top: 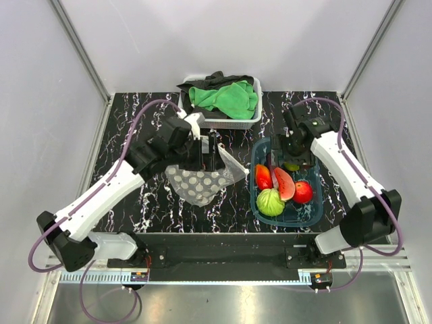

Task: Open the zip-top bag and remove the fake food

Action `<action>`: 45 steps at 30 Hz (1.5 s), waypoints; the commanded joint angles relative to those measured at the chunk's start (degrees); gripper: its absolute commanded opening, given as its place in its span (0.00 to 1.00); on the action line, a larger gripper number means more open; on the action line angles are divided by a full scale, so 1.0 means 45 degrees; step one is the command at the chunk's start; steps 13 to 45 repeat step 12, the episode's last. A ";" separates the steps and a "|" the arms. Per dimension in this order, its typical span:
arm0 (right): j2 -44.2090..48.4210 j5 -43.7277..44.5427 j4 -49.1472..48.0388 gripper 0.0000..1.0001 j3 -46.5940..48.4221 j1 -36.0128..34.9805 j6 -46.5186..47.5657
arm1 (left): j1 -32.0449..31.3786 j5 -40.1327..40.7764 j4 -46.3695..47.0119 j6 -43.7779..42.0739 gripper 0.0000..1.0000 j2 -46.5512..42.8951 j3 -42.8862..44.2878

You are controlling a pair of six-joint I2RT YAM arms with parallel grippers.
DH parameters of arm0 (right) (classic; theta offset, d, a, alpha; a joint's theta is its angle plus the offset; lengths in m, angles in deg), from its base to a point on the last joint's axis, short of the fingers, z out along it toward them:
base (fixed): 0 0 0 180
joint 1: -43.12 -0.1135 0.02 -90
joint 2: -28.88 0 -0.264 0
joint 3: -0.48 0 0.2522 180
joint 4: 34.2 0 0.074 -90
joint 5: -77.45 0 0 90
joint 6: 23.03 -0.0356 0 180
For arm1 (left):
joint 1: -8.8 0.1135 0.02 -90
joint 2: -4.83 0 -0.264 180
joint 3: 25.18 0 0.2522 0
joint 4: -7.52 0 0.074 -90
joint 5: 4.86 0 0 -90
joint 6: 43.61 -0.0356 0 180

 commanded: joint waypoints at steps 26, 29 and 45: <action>0.5319 -0.3292 -0.3359 1.00 -0.2646 0.0019 -0.4454 | -0.0911 0.1455 0.5037 0.3560 0.99 -0.5939 -0.5288; 0.5319 -0.3292 -0.3359 1.00 -0.2646 0.0019 -0.4454 | -0.0911 0.1455 0.5037 0.3560 0.99 -0.5939 -0.5288; 0.5319 -0.3292 -0.3359 1.00 -0.2646 0.0019 -0.4454 | -0.0911 0.1455 0.5037 0.3560 0.99 -0.5939 -0.5288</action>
